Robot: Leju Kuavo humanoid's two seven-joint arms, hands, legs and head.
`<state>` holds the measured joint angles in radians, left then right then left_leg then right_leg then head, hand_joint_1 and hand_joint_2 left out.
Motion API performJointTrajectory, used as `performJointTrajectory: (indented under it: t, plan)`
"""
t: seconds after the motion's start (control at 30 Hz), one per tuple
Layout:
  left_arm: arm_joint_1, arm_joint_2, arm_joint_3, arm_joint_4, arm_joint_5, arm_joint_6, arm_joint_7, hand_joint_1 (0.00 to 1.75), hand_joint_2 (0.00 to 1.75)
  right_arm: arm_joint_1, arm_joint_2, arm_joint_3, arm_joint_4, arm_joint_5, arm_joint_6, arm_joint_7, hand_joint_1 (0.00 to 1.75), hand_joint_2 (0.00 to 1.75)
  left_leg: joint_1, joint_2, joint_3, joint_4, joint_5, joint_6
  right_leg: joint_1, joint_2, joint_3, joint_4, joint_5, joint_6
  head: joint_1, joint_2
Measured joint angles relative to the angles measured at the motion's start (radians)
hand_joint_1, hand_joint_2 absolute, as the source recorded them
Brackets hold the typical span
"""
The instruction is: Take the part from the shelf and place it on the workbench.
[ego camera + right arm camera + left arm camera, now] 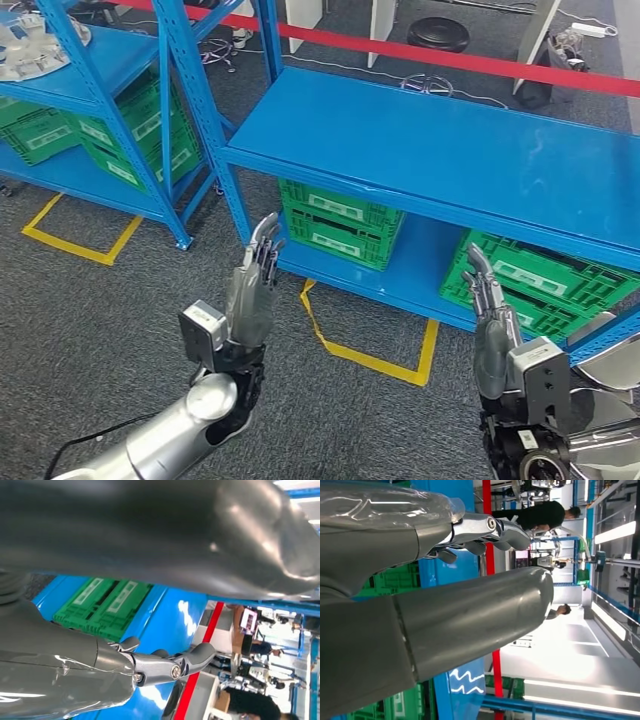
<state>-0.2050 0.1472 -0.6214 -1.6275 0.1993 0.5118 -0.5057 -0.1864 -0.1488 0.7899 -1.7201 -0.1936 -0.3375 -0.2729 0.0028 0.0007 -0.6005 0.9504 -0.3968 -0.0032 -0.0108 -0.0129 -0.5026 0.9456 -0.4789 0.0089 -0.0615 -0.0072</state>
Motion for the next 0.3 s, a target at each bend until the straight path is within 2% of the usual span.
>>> performJointTrajectory:
  t: [0.3]
  plan:
    - [0.009, -0.008, 0.000, 0.023, -0.020, 0.003, 0.000, 0.00, 0.00, -0.003, 0.000, 0.001, 0.000, -0.017, -0.019, 0.006, 0.00, 0.00, 0.000, 0.000, 0.002, -0.003, 0.001, 0.000, 0.002, 0.000, 0.001, 0.000, 0.000, 0.000, 0.000, 0.000]
